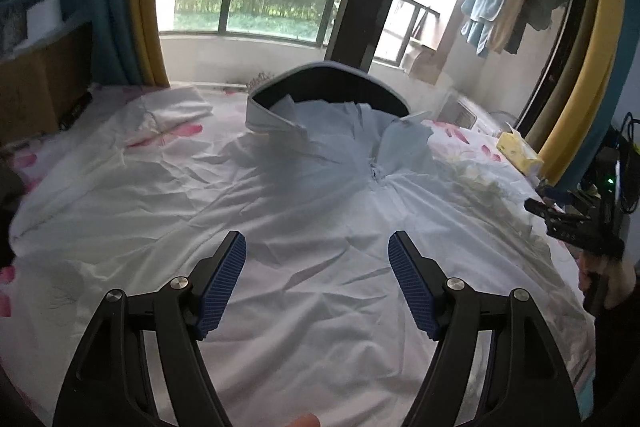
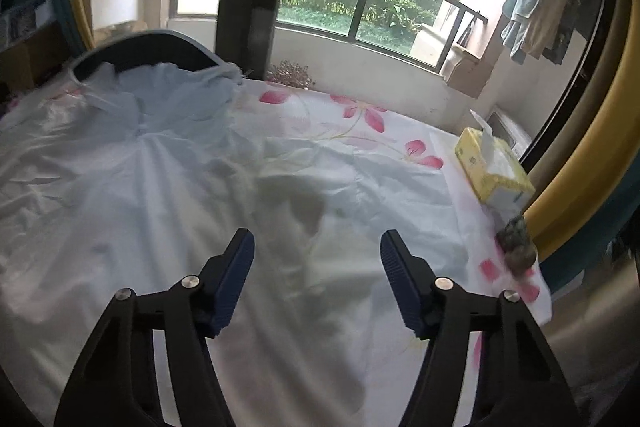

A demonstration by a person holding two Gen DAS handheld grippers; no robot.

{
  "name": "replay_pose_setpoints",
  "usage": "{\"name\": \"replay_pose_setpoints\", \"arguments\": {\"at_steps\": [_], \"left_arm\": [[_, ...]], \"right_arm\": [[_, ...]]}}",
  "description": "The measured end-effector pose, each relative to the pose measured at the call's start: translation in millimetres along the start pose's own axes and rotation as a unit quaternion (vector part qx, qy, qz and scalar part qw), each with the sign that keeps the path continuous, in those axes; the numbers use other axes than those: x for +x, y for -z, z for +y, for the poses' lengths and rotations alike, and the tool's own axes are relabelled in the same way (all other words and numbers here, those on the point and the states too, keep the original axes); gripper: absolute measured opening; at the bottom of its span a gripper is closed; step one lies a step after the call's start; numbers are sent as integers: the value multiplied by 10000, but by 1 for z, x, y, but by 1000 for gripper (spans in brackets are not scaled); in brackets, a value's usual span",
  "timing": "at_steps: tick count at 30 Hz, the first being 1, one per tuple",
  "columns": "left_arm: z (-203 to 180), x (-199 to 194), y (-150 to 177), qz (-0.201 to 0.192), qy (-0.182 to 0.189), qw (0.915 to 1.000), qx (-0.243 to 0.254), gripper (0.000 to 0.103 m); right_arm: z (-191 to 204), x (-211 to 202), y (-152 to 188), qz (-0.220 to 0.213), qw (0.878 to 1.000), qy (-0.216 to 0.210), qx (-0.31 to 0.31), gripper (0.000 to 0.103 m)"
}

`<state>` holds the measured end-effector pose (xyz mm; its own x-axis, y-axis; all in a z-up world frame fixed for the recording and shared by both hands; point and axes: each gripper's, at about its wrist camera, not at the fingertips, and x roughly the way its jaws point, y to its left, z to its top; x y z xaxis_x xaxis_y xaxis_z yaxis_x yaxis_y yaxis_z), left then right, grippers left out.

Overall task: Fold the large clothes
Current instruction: 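Move the right gripper to the cuff of a coat sleeve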

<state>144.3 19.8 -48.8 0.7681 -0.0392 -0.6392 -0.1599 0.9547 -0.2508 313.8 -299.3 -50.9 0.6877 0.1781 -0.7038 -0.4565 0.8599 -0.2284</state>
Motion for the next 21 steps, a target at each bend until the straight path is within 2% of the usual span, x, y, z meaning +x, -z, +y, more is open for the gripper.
{"name": "replay_pose_setpoints", "arguments": {"at_steps": [9, 15, 19, 20, 21], "left_arm": [[0, 26, -1, 189, 72, 9998, -36, 77], [8, 35, 3, 319, 160, 9993, -140, 77], [8, 35, 3, 344, 119, 9993, -102, 77], [8, 35, 3, 355, 123, 9992, -96, 77], [8, 35, 4, 360, 134, 9992, -86, 77]], "right_arm": [[-7, 59, -20, 479, 9982, 169, -314, 65], [-1, 77, -27, 652, 9964, 88, -527, 65], [0, 79, -35, 554, 9970, 25, -538, 65], [0, 79, -37, 504, 9974, -48, -521, 55], [0, 79, -38, 490, 9974, -137, -517, 36]]}}
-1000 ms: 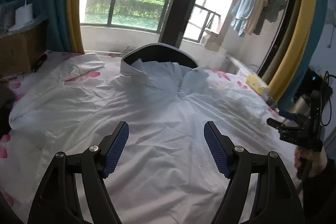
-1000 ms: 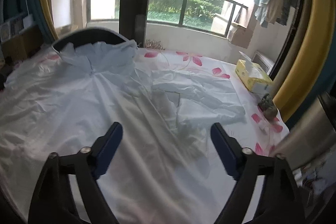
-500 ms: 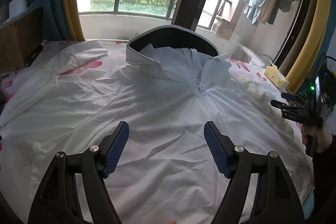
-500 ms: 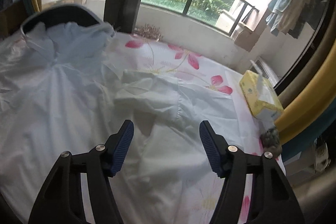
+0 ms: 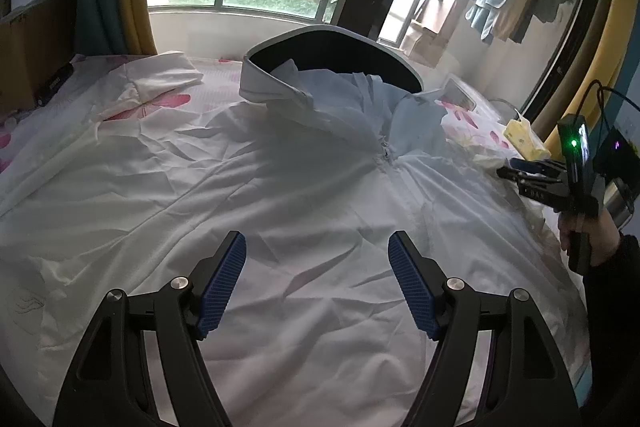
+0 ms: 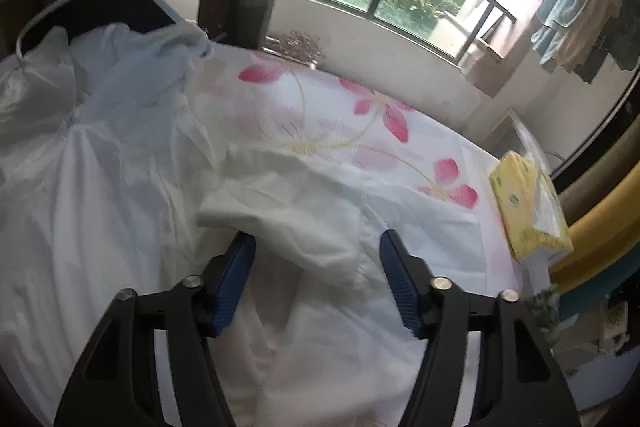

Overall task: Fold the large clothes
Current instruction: 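Move the right gripper to the cuff of a coat sleeve, then grasp the sleeve cuff with the right gripper, lay it across the coat back, release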

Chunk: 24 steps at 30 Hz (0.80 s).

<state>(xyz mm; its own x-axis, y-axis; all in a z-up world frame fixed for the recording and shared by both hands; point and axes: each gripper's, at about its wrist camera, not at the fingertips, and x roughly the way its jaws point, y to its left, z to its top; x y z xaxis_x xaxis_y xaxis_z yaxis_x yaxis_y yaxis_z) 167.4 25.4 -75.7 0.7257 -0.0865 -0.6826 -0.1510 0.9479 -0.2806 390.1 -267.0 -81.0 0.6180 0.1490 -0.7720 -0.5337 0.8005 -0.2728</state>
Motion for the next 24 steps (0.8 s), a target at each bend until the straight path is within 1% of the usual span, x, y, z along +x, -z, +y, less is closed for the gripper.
{"name": "replay_pose_setpoints", "arguments": {"at_steps": [1, 2, 3, 4, 8, 11, 15, 20, 24], "left_arm": [[0, -1, 0, 3, 11, 10000, 14, 77], [1, -1, 0, 3, 13, 10000, 37, 77], [1, -2, 0, 0, -4, 10000, 54, 77], [2, -3, 0, -8, -31, 10000, 57, 77], [6, -13, 0, -89, -142, 9999, 19, 77], [10, -23, -1, -182, -180, 9997, -12, 77], [11, -37, -1, -272, -229, 9994, 30, 77], [15, -59, 0, -440, -240, 9987, 89, 77], [23, -73, 3, -527, -227, 9983, 61, 77]], "right_arm": [[0, 1, -1, 32, 10000, -84, 12, 30], [-1, 3, -3, 24, 9999, -105, 22, 21], [0, 4, -4, 11, 9999, -117, 15, 5], [1, 2, -4, -36, 9999, -101, 0, 1], [-2, -16, -9, -375, 9992, -13, 145, 1], [-4, -29, -15, -530, 9984, 46, 198, 1], [-3, -57, -19, -816, 9963, 108, 228, 1], [-2, -95, -25, -1278, 9907, -40, 467, 1], [12, -121, -33, -1560, 9867, -82, 447, 1]]}}
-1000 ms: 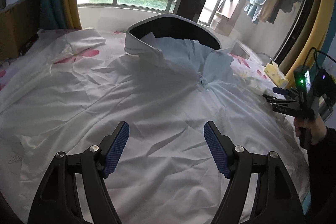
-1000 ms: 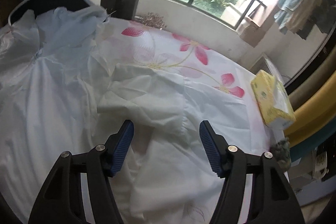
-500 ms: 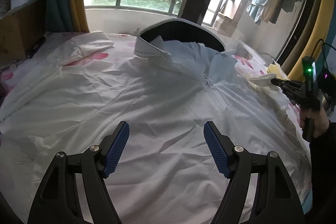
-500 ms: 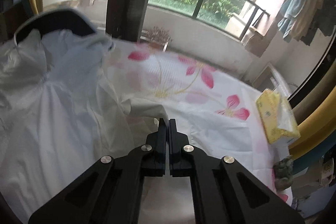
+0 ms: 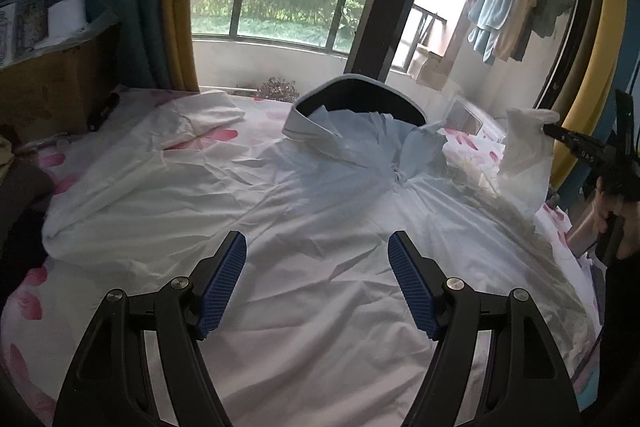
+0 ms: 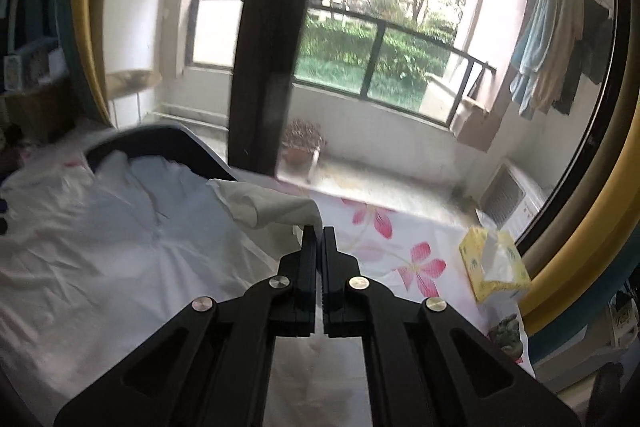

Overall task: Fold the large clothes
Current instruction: 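Grasp the sleeve cuff with the right gripper, lay it across the coat back, release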

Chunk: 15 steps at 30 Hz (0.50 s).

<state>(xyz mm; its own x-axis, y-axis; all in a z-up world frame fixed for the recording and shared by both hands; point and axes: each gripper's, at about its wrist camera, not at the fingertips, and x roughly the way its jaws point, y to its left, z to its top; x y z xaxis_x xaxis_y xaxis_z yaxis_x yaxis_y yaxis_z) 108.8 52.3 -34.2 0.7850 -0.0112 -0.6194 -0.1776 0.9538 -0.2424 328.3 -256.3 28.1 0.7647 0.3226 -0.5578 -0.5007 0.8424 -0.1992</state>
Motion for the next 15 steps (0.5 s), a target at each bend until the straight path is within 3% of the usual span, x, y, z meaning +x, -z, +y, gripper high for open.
{"name": "replay_pose_setpoints", "arguments": {"at_steps": [7, 15], "left_arm": [[20, -21, 1, -210, 53, 9997, -119, 77], [47, -32, 7, -261, -63, 9995, -164, 77]], "right_arm": [[48, -18, -24, -252, 9990, -296, -218, 1], [117, -7, -35, -186, 9957, -798, -427, 1]]}}
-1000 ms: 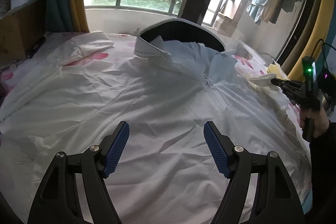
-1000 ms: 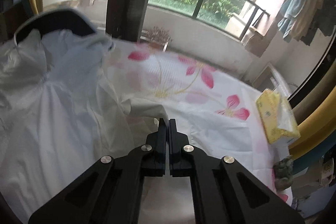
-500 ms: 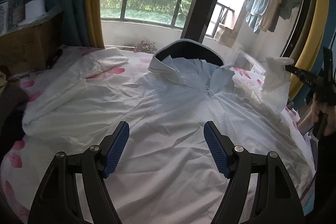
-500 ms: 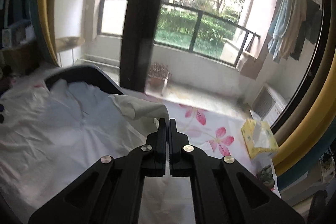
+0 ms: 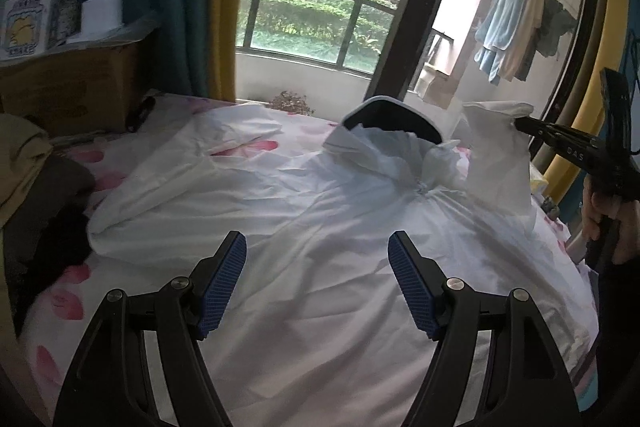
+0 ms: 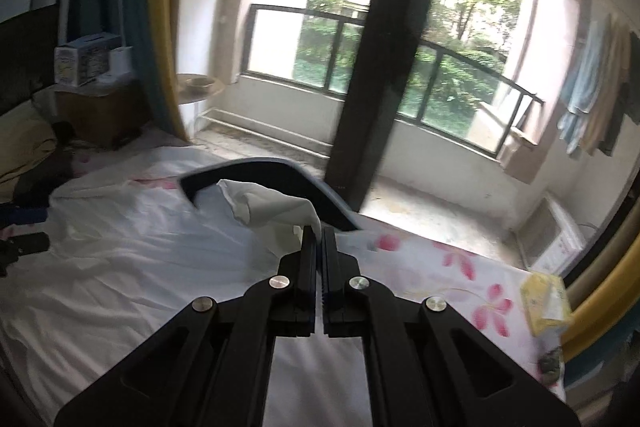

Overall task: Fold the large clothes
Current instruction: 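Grasp the sleeve cuff with the right gripper, lay it across the coat back, release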

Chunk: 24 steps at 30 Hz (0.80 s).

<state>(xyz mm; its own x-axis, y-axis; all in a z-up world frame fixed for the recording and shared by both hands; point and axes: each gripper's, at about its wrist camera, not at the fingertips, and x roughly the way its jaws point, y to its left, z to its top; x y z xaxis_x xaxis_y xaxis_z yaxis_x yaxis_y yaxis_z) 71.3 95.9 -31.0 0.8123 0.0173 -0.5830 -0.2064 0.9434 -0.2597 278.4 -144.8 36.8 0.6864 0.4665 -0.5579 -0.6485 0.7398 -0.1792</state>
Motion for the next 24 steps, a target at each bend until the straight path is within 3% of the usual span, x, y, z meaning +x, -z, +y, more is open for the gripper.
{"name": "replay_pose_setpoints", "arguments": {"at_steps": [14, 24], "left_arm": [[57, 8, -4, 108, -141, 9995, -251, 77], [67, 18, -1, 303, -218, 9988, -328, 77]], "right_arm": [[106, 58, -18, 360, 9953, -871, -223, 1], [157, 104, -3, 1034, 9838, -1417, -375, 3]]}}
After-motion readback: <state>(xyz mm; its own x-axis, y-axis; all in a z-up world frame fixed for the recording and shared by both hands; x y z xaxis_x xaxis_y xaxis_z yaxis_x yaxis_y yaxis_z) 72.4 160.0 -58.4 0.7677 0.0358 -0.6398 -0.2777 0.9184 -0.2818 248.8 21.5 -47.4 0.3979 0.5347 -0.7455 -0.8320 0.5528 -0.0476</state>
